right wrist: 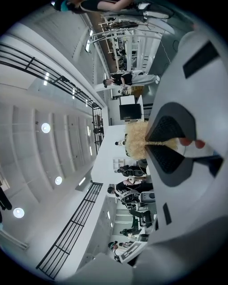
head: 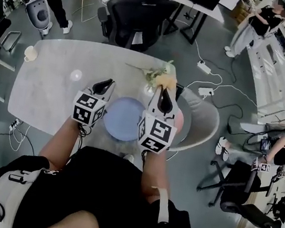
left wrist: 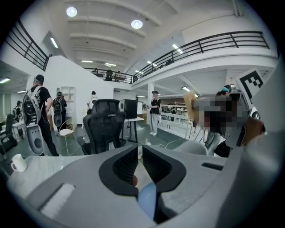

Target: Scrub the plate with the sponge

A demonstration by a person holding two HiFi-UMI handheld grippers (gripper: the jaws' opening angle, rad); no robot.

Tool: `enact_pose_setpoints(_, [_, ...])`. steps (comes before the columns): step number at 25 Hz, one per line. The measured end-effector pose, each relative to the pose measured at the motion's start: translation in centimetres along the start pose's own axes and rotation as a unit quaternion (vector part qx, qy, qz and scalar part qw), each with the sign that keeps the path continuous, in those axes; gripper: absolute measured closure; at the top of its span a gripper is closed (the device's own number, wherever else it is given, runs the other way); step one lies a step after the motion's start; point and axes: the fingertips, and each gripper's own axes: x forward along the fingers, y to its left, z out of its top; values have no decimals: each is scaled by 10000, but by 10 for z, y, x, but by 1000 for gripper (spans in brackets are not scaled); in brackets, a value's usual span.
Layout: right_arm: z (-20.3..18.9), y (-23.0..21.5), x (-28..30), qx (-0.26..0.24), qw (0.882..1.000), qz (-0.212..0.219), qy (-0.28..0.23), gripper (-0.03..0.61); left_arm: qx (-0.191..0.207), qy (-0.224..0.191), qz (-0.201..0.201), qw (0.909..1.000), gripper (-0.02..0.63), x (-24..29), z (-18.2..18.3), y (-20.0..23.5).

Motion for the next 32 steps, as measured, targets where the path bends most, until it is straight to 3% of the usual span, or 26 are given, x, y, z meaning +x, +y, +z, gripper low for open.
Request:
enact_pose_setpoints(7, [-31, 18, -1, -20, 9992, 94, 387, 549, -263, 918, -9, 9954, 577, 2, -84, 13])
enact_pose_setpoints(13, [-46, 16, -5, -63, 9985, -14, 546, 549, -335, 1900, -80, 9812, 574, 12, -170, 11])
enact_pose_setpoints(17, [-51, 10, -9, -98, 9981, -144, 597, 549, -422, 2328, -58, 9716, 574, 16, -215, 12])
enact_pose_setpoints(27, [-60, -6, -20, -308, 9955, -444, 776, 549, -920, 3025, -53, 9487, 569, 30, -274, 19])
enact_pose_setpoints(32, [-54, -9, -23, -324, 9955, -503, 731, 549, -1274, 3167, -115, 9399, 563, 35, -289, 17])
